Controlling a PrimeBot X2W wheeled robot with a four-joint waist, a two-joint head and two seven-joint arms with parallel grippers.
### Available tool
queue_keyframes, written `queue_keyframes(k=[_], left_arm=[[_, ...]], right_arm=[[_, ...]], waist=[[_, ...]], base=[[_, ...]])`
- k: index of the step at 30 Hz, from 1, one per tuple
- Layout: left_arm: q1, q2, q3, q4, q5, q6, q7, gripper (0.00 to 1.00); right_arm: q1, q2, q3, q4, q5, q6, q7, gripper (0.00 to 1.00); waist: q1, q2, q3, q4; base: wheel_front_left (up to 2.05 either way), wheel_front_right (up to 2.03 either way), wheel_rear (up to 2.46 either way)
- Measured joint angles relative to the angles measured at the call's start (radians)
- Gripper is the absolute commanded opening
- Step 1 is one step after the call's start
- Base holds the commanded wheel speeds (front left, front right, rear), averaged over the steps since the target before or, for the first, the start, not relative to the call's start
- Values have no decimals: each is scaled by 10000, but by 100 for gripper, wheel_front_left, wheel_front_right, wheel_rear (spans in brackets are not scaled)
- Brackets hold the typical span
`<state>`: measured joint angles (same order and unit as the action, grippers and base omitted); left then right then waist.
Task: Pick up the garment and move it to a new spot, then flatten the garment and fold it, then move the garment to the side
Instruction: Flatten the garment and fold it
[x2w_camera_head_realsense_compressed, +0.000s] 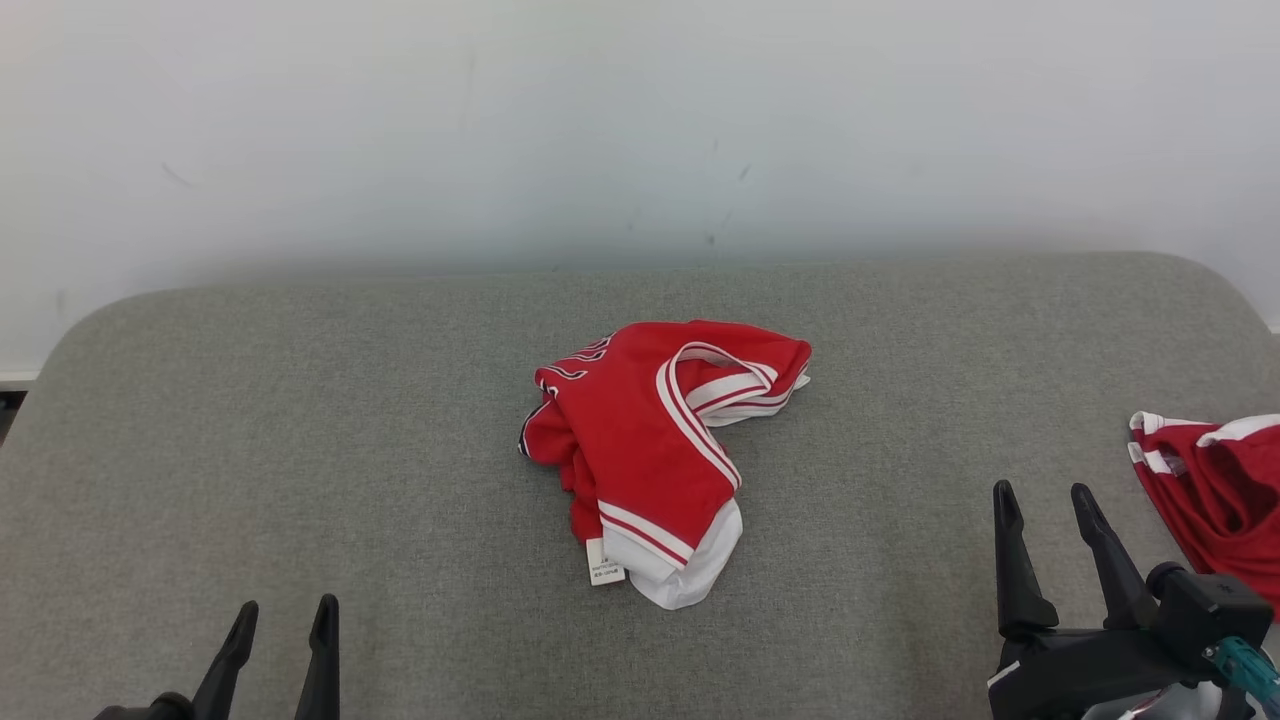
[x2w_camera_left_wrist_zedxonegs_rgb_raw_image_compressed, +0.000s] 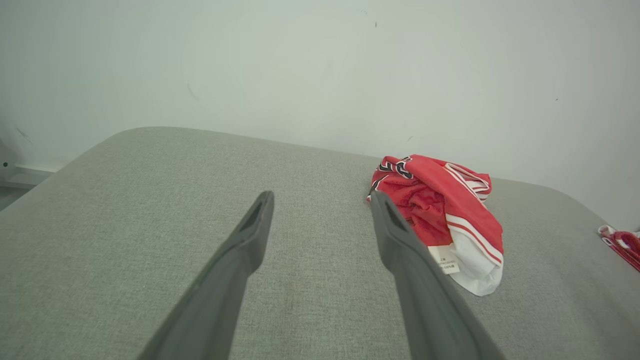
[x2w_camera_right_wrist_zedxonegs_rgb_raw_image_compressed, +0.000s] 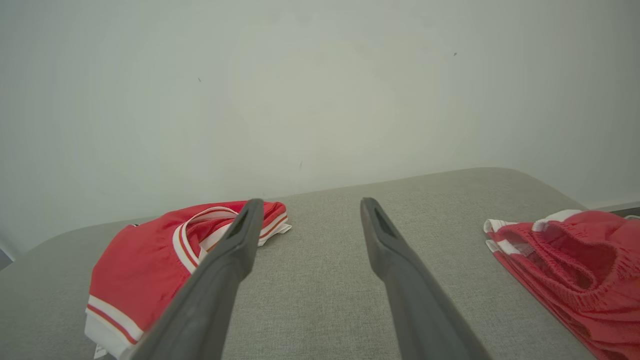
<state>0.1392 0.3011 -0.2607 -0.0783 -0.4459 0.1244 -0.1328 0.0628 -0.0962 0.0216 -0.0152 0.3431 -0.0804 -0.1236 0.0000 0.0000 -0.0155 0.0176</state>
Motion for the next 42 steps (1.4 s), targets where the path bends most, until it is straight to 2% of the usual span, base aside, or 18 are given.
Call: queue_keyframes(k=[31, 37, 42], left_arm=[[-38, -117, -270, -2, 138, -31, 644, 100], [-856, -178, -1089, 936, 119, -742, 1214, 100], [-2077, -621, -1918, 1708, 115, -1363, 1691, 100]], right_arm=[[-84, -10, 115, 205, -2, 13, -188, 100], [-167, -6, 326, 201, -12, 100, -176, 100], [-468, -8, 451, 293, -15, 117, -171, 100]], waist=[[0, -1, 75, -178], [0, 0, 197, -267], [0, 0, 314, -478]], base=[[0, 0, 0], [0, 0, 0], [0, 0, 0]])
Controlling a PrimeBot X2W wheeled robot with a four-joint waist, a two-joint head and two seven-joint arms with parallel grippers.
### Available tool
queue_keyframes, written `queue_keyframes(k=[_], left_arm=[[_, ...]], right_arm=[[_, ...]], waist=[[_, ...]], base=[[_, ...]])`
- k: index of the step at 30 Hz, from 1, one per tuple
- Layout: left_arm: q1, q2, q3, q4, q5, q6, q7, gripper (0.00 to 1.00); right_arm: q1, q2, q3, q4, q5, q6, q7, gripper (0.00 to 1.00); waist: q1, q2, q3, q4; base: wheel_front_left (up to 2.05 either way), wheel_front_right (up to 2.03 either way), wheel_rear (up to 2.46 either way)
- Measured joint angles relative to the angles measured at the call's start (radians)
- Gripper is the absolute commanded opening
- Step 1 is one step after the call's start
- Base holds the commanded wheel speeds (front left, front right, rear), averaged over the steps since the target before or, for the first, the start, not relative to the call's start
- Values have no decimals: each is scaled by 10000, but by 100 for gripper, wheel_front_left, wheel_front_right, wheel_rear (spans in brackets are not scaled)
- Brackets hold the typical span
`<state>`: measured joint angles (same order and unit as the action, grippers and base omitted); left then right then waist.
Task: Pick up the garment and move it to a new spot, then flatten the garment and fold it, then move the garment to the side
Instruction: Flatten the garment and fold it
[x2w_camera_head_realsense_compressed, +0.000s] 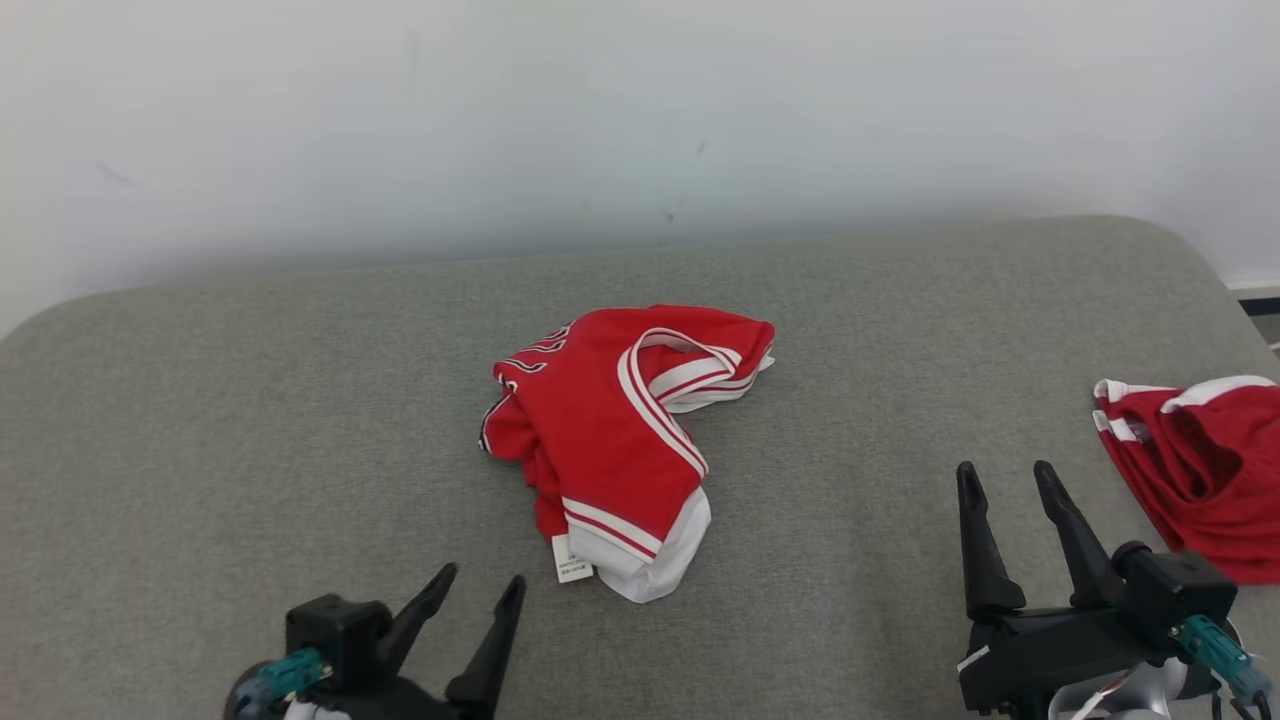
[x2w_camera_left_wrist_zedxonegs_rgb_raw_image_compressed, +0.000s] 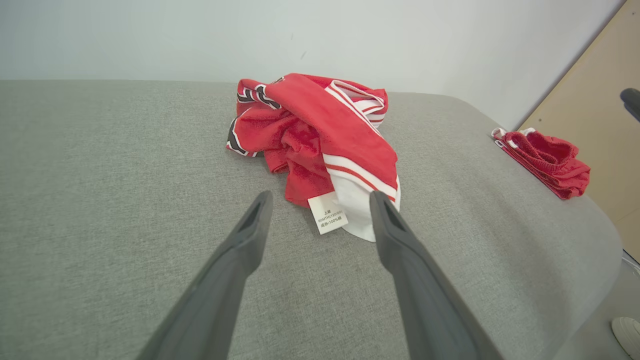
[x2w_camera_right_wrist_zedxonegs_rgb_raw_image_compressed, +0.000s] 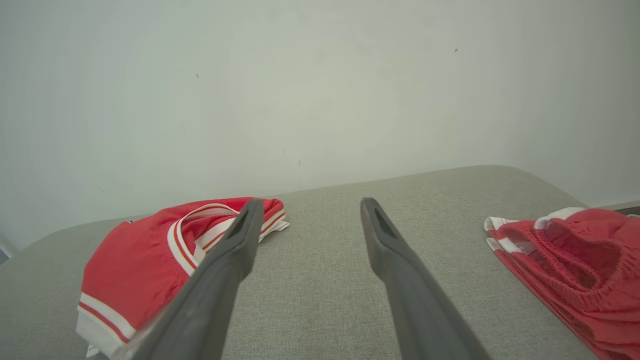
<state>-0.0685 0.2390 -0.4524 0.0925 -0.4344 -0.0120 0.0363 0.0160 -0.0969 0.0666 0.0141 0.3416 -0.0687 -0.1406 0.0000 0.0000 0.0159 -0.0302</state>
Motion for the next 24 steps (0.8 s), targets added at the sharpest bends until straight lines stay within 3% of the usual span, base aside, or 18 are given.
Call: queue_keyframes(k=[6, 24], left_arm=[[-917, -451, -556, 884, 36, -504, 403, 100], [-2402, -846, -504, 3438, 92, -479, 953, 100]], right_arm=[[-103, 19, 199, 98, -6, 52, 10, 100], [-263, 44, 96, 196, -44, 71, -86, 100]], waist=[[0, 0, 137, -412], [1, 1, 755, -1967]], base=[[0, 0, 0], [0, 0, 0]])
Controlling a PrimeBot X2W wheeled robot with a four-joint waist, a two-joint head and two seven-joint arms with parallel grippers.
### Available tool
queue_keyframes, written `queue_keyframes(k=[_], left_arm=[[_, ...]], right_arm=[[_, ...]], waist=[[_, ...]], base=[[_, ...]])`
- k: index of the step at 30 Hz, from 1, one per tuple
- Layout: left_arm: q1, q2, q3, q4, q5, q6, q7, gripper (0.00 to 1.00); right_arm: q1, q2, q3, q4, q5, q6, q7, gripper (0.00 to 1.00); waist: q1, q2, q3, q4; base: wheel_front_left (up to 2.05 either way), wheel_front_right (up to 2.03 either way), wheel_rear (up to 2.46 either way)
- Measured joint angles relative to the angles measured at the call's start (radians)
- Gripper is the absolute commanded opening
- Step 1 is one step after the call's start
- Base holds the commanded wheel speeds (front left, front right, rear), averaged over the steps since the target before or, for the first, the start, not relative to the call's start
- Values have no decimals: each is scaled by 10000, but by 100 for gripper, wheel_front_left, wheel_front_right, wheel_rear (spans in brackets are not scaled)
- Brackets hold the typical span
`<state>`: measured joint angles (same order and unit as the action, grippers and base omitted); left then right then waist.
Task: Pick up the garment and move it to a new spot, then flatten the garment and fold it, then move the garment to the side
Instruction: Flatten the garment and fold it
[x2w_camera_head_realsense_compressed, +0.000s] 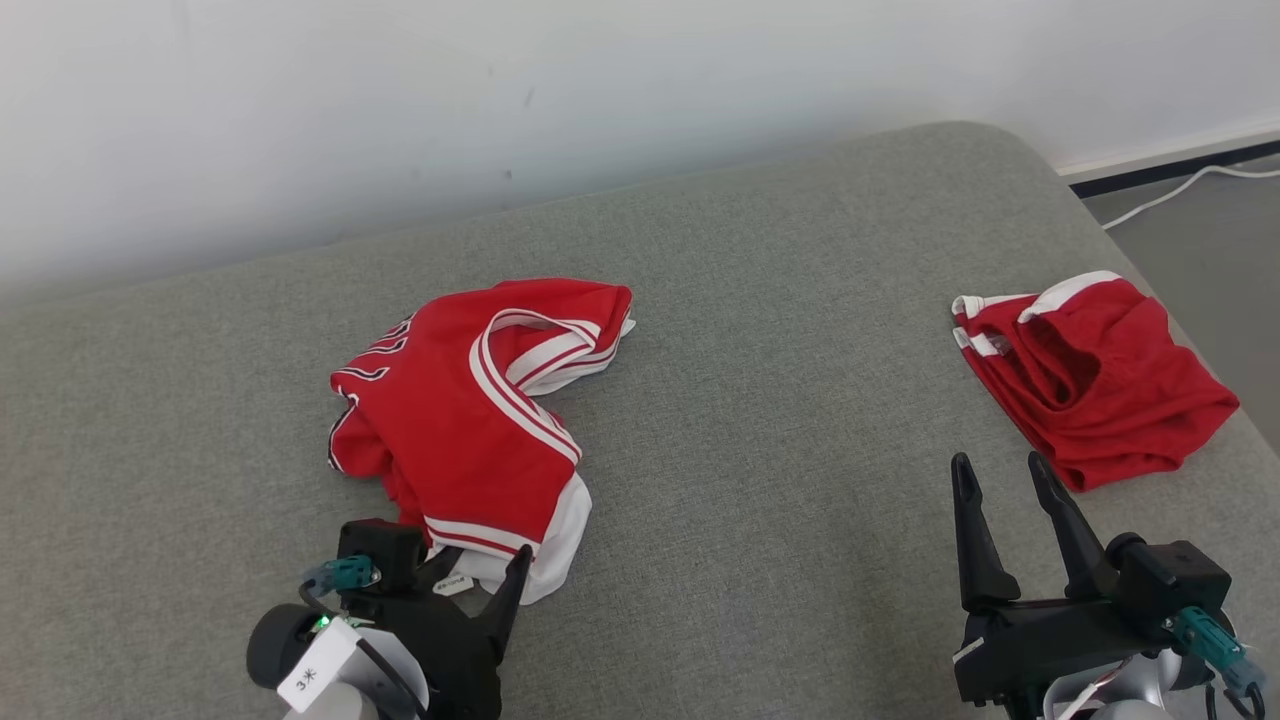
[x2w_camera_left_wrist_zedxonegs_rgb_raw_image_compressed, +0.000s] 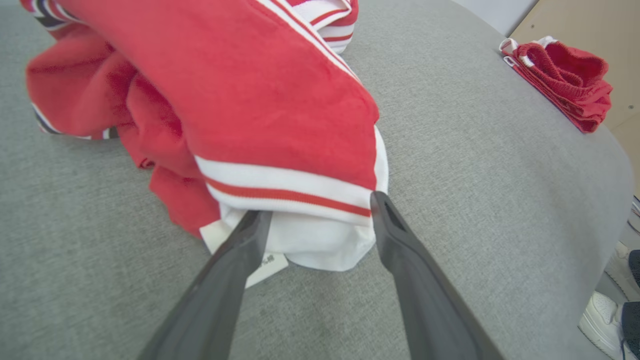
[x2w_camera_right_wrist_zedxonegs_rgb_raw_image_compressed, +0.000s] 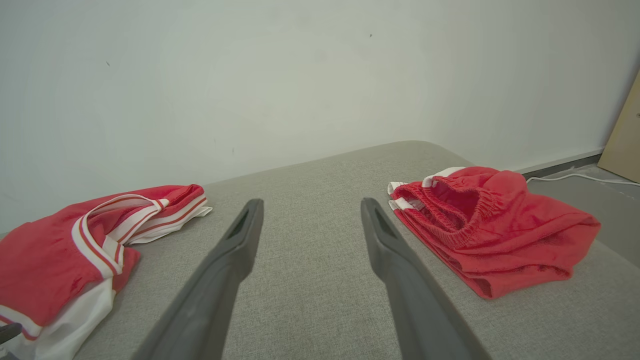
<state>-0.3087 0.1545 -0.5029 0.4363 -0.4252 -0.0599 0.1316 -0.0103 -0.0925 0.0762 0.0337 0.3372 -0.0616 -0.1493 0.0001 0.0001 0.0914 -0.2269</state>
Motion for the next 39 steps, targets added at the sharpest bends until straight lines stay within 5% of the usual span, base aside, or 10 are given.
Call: queue_keyframes(k=[14, 22, 25, 30, 32, 33, 39], left_arm=[[-96, 130, 253, 357, 221, 347, -104, 100], [-304, 178, 303, 631, 151, 140, -194, 100], [-337, 100, 293, 688, 102, -17, -198, 79], [-569, -113, 102, 792, -69, -211, -242, 77], [-697, -259, 58, 794, -165, -291, -307, 40], [-729, -280, 44, 792, -165, -291, -360, 0], [-922, -282, 61, 591, -201, -380, -734, 0]], right_arm=[[25, -21, -165, -19, 19, -13, -148, 100], [-53, 4, 77, 36, 17, -2, -176, 100], [-174, 2, 146, 73, 15, 2, -171, 100], [-189, -17, 40, 102, 15, 0, -178, 100], [-190, -25, 25, 130, 15, 0, -178, 100], [-190, -23, 29, 159, 15, 0, -180, 100], [-182, -38, -84, 251, 15, -12, -194, 100]], waist=[[0, 0, 230, 279], [0, 0, 255, 519], [-1, 0, 273, 469], [0, -1, 315, 340], [0, 0, 322, 315], [0, 0, 321, 305], [-1, 0, 254, 337]], base=[[0, 0, 0], [0, 0, 0], [0, 0, 0], [0, 0, 0], [0, 0, 0], [0, 0, 0], [0, 0, 0]])
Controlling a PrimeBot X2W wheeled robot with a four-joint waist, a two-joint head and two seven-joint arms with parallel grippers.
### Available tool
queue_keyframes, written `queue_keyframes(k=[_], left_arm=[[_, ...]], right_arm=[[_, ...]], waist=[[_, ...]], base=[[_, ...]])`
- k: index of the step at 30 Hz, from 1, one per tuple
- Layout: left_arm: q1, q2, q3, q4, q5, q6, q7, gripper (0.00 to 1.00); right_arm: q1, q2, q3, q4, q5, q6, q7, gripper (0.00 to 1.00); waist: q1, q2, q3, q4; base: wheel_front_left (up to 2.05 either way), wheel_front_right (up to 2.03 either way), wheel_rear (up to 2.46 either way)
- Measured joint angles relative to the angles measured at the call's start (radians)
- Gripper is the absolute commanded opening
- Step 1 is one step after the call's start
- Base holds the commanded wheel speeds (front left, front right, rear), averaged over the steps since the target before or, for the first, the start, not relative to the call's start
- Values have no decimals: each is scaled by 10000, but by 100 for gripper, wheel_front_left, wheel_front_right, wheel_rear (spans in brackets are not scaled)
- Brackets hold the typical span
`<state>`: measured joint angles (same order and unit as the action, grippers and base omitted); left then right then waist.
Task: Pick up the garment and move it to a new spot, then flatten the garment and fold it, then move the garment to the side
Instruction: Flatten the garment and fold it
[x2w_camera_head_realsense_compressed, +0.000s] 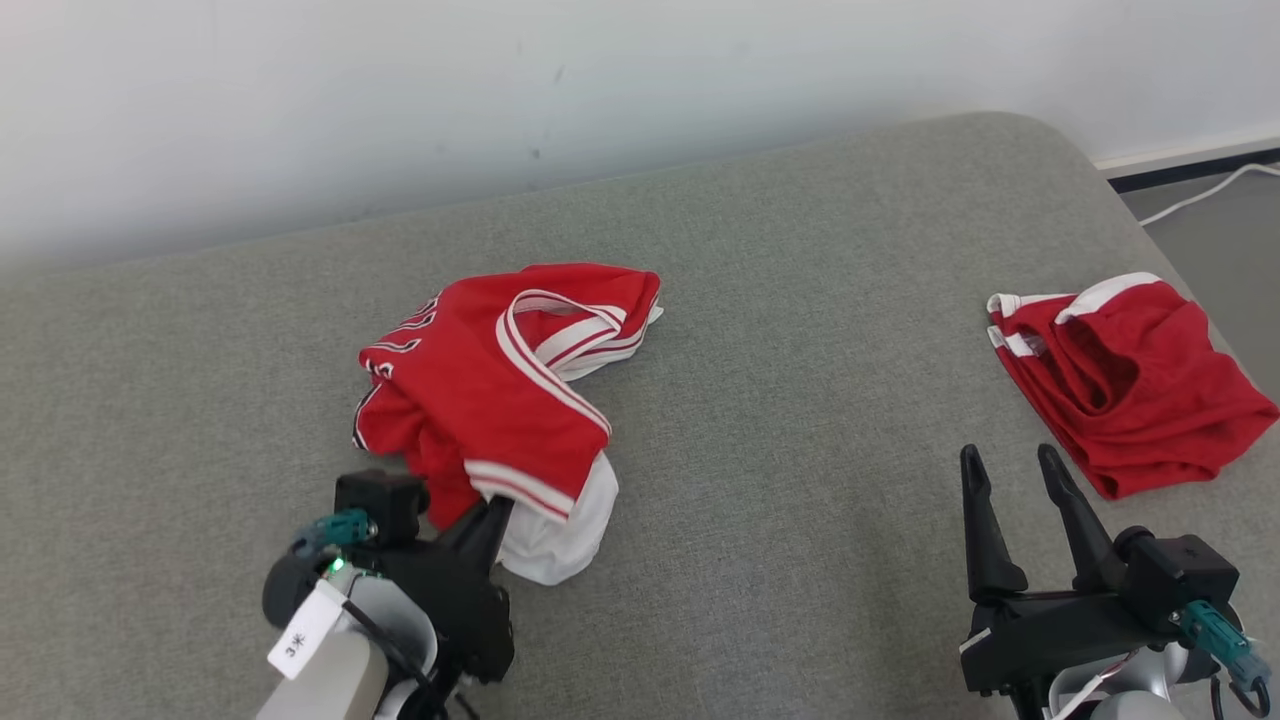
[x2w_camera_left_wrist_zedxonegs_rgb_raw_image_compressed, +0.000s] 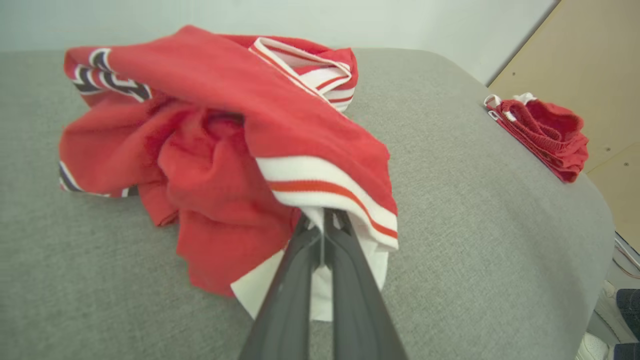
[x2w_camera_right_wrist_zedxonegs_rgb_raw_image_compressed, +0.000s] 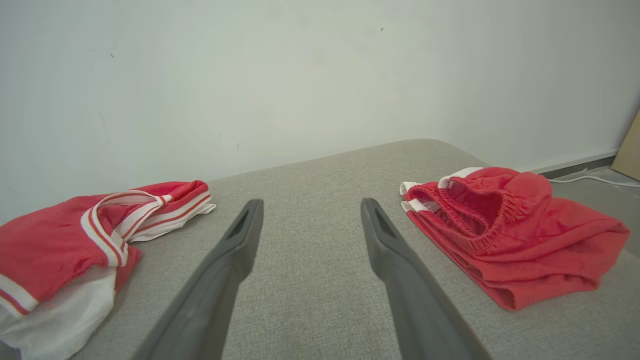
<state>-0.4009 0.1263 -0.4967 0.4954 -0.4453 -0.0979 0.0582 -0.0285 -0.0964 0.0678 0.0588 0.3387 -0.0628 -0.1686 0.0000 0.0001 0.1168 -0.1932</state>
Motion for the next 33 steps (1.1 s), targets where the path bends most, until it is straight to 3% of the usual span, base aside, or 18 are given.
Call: queue_keyframes(k=[20, 26, 33], left_arm=[[-1149, 629, 347, -3622, 604, 109, -853, 0], [-2128, 608, 476, -4257, 706, 188, -702, 0], [-2877, 65, -6, -4052, 767, 169, -79, 0]], right_arm=[[246, -4, 198, 146, -6, 0, -44, 100], [251, 10, 351, 201, -21, 12, -15, 100], [246, 35, 502, 176, -21, 27, 17, 100]], waist=[[-1, 0, -740, 538], [-2, -1, -922, 504], [-1, -1, -893, 237]], base=[[0, 0, 0], [0, 0, 0], [0, 0, 0]])
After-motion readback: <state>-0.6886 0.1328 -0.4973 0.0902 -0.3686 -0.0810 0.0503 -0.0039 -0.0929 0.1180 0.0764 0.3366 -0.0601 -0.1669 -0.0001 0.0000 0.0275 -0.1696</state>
